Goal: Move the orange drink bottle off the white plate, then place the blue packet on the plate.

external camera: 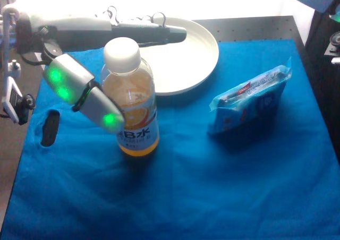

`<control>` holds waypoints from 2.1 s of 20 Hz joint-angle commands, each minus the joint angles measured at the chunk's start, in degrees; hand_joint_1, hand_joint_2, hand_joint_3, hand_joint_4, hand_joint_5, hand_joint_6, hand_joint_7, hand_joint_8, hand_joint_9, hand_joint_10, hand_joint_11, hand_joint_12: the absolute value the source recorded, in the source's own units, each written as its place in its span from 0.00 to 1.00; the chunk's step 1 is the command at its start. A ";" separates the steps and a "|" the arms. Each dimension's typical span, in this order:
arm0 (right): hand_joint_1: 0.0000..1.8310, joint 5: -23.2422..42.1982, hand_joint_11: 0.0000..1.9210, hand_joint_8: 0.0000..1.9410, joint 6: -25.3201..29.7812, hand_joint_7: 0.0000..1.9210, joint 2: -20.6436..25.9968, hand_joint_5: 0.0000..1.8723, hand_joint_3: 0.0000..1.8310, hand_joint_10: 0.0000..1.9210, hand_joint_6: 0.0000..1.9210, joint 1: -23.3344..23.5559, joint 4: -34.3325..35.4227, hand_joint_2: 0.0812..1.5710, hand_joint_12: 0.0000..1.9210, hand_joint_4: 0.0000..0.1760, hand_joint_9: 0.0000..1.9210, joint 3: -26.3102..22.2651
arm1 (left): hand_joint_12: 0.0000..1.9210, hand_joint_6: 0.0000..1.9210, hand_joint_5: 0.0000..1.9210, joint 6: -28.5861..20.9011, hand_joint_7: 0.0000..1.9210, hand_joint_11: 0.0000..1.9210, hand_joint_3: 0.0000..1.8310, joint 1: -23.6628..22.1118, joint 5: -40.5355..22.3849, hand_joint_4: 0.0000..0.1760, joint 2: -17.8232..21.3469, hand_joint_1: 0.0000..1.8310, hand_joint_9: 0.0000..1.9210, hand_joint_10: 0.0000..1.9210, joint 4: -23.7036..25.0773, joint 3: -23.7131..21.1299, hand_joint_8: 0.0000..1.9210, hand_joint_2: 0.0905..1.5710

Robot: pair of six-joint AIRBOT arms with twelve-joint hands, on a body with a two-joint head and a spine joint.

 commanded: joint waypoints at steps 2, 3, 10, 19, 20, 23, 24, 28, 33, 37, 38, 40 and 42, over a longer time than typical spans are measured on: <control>0.35 6.12 0.09 0.00 0.66 0.14 -0.17 0.17 0.00 0.00 0.00 0.91 1.63 0.62 0.00 0.00 0.10 -0.08 | 0.00 0.00 0.00 -1.11 0.00 0.00 0.00 -0.22 -1.59 1.00 1.72 0.43 0.00 0.00 -2.33 -1.22 0.00 0.33; 0.34 6.12 0.08 0.00 0.66 0.13 -0.17 0.15 0.00 0.00 0.00 0.91 1.63 0.62 0.00 0.00 0.09 -0.09 | 0.00 0.00 0.00 -1.20 0.00 0.00 0.00 -0.29 -1.38 1.00 2.53 0.42 0.00 0.00 -2.00 -1.82 0.00 0.33; 0.43 6.04 0.09 0.00 1.19 0.15 -0.09 0.18 0.00 0.00 0.01 0.65 1.34 0.63 0.01 0.00 0.10 -0.26 | 0.00 0.00 0.00 -0.66 0.00 0.00 0.01 -1.87 1.87 1.00 7.46 0.30 0.00 0.00 -0.03 -4.31 0.00 0.32; 0.47 1.07 0.10 0.00 1.84 0.08 0.61 0.09 0.00 0.00 0.00 -0.54 -1.81 0.44 0.02 0.00 0.05 -1.16 | 0.00 0.00 0.00 8.75 0.00 0.00 0.00 -2.08 10.38 1.00 11.52 0.34 0.00 0.00 -6.84 -4.09 0.00 0.32; 0.44 -0.84 0.10 0.00 1.94 0.08 0.61 0.08 0.00 0.00 0.00 -0.54 -2.81 0.46 0.02 0.00 0.05 -1.11 | 0.00 0.00 0.00 9.99 0.00 0.00 0.00 -2.09 11.45 1.00 11.52 0.36 0.00 0.00 -7.47 -3.90 0.00 0.31; 0.43 -4.72 0.03 0.00 2.78 0.07 0.61 0.07 0.00 0.00 0.00 -0.53 -5.64 0.45 0.00 0.08 0.02 -0.73 | 0.00 0.00 0.00 11.35 0.00 0.00 0.00 -2.10 13.26 1.00 11.52 0.37 0.00 0.00 -7.90 -3.54 0.00 0.30; 0.42 -5.63 0.03 0.00 3.59 0.07 0.61 0.05 0.00 0.00 0.00 -0.53 -6.49 0.44 0.00 0.00 0.02 -0.47 | 0.00 0.00 0.00 11.86 0.00 0.00 0.00 -2.10 13.68 1.00 11.52 0.37 0.00 0.00 -8.42 -3.38 0.00 0.31; 0.35 -10.47 0.05 0.00 11.36 0.04 0.61 0.00 0.00 0.01 0.00 -0.52 -14.07 0.36 0.02 0.12 0.04 3.14 | 0.00 0.00 0.00 20.48 0.00 0.00 0.00 -2.09 15.13 0.39 11.54 0.39 0.00 0.00 -17.67 -2.80 0.00 0.33; 0.34 -15.65 0.06 0.00 12.23 0.04 1.50 0.00 0.00 0.00 0.00 1.84 -20.55 0.40 0.03 0.20 0.02 3.76 | 0.00 0.00 0.00 24.28 0.00 0.00 0.00 -2.10 15.12 0.74 11.50 0.41 0.00 0.00 -22.73 -2.24 0.00 0.31; 0.40 -19.53 0.04 0.00 14.94 0.04 1.71 0.00 0.00 0.00 0.00 2.62 -26.00 0.38 0.02 0.37 0.02 5.51 | 0.00 0.00 0.00 32.20 0.00 0.00 0.00 -2.10 13.42 0.88 9.57 0.40 0.00 0.00 -31.94 -1.35 0.00 0.32; 0.41 -20.19 0.03 0.00 15.12 0.04 1.71 0.01 0.00 0.00 0.00 2.90 -26.74 0.37 0.02 0.41 0.02 5.74 | 0.00 0.00 0.00 32.43 0.00 0.00 0.00 -2.10 13.02 0.98 9.29 0.41 0.00 0.00 -32.55 -1.10 0.00 0.32; 0.42 -22.55 0.05 0.00 15.23 0.05 1.73 0.02 0.00 0.01 0.01 4.78 -29.92 0.37 0.03 0.47 0.05 5.93 | 0.00 0.00 0.00 33.00 0.00 0.00 0.00 -2.10 12.16 1.00 9.00 0.40 0.00 0.00 -33.92 -0.78 0.00 0.33; 0.43 -25.94 0.06 0.00 16.08 0.05 1.67 0.06 0.00 0.00 0.00 7.43 -35.15 0.37 0.05 0.42 0.06 5.98 | 0.00 0.00 0.00 33.03 0.00 0.00 0.01 -2.09 11.52 1.00 8.98 0.39 0.00 0.00 -34.77 -0.63 0.00 0.34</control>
